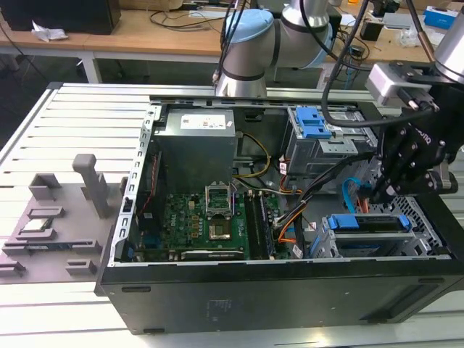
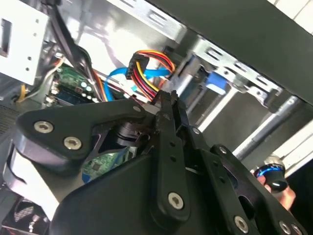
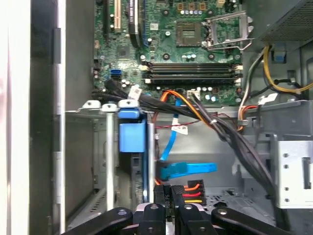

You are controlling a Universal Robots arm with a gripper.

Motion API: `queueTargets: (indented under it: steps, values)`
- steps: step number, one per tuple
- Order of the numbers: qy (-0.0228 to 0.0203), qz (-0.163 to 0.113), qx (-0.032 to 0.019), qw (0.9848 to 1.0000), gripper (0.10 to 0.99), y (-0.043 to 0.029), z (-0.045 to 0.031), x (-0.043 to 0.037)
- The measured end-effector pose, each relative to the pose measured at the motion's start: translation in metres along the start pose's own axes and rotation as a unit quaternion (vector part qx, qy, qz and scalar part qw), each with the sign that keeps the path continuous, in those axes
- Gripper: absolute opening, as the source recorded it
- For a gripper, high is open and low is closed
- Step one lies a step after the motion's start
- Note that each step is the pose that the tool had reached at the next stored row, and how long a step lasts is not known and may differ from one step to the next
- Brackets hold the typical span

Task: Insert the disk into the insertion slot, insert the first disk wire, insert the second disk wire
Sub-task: 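Insert the first disk wire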

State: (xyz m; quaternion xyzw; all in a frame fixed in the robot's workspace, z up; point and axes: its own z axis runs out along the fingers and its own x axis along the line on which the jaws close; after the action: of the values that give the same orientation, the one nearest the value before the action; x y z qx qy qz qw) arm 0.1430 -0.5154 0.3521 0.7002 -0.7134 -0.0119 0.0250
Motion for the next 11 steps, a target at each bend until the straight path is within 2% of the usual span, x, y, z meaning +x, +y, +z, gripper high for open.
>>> queueTargets:
  steps: [4, 5, 6, 8, 11]
  values:
    - [0.0027, 0.000, 0.0000, 1.0000, 0.169, -0.0011, 0.0017, 0.0113]
    - [0.0034, 0.000, 0.0001, 1.0000, 0.169, -0.0018, 0.0023, 0.0116]
    - [0.0059, 0.001, 0.0001, 1.0000, 0.169, -0.0036, 0.0033, 0.0117]
    - [0.0147, 0.007, 0.0001, 0.9999, 0.169, -0.0069, 0.0043, 0.0116]
    - [0.0155, 0.007, 0.0001, 0.9999, 0.169, -0.0083, 0.0070, 0.0116]
